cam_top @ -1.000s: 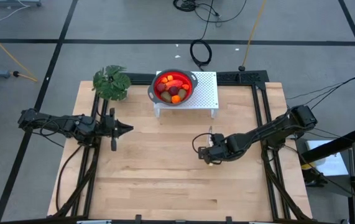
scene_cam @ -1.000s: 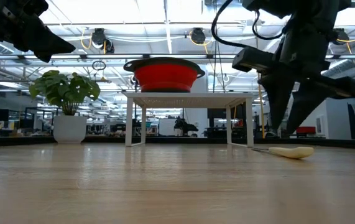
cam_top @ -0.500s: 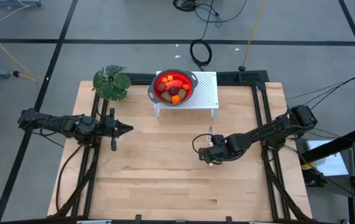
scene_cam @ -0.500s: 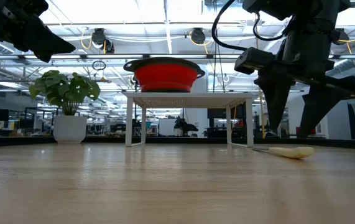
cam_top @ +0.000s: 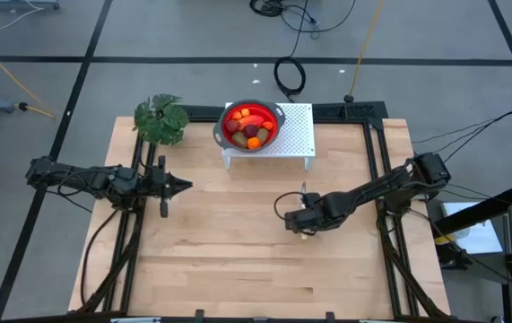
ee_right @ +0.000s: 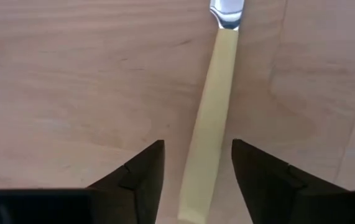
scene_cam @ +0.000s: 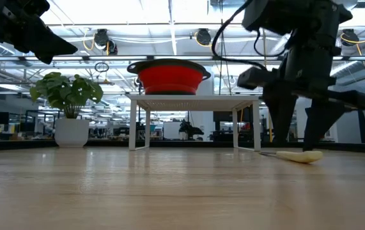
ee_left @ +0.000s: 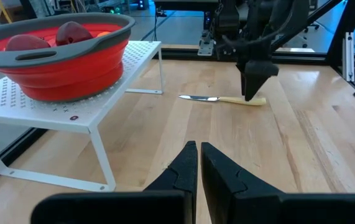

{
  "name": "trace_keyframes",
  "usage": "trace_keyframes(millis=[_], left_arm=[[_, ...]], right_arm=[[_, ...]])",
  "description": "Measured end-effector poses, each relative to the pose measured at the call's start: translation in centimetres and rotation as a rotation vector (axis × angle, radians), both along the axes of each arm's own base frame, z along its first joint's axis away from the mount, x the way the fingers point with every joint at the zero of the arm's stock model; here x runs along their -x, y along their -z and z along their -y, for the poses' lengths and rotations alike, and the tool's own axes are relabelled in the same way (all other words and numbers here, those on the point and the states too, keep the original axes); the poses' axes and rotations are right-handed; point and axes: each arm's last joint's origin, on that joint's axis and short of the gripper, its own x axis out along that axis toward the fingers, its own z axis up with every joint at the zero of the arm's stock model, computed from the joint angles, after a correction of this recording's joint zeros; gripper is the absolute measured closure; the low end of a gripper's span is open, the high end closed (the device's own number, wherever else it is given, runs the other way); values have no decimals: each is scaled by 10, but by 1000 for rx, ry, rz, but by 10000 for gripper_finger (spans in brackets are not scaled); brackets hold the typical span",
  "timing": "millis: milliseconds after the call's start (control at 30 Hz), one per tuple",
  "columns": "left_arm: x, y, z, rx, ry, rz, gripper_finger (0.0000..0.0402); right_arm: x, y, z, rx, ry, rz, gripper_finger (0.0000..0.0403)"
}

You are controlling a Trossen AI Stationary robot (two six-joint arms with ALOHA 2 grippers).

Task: Pick & Place Fruit
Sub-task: Put the yellow knife on the shelf

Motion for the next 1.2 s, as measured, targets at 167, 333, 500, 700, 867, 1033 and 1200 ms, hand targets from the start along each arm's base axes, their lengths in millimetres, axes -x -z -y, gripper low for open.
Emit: trace_keyframes(millis=[167, 333, 500, 700, 867, 1033, 1200], left_arm=[[0, 0, 0, 0, 0, 0, 382], [0, 0, 0, 0, 0, 0, 382], [0, 0, 0, -3, 1, 0, 382], [0, 0, 0, -12, 3, -1, 382], [0, 0, 0, -12, 3, -2, 382], [0, 0, 0, -16, 4, -2, 382], [0, 0, 0, -17, 4, -2, 382]], right_arm=[[-4, 12, 2, 8, 2, -30, 229], [-8, 19, 1, 9, 2, -37, 232], [-9, 28, 0, -12, 3, -78, 232], [-7, 29, 2, -10, 37, -100, 249], [-7, 30, 4, -9, 46, -110, 288], [-7, 30, 6, -13, 57, -115, 330], [-6, 30, 6, -29, 72, -120, 345]])
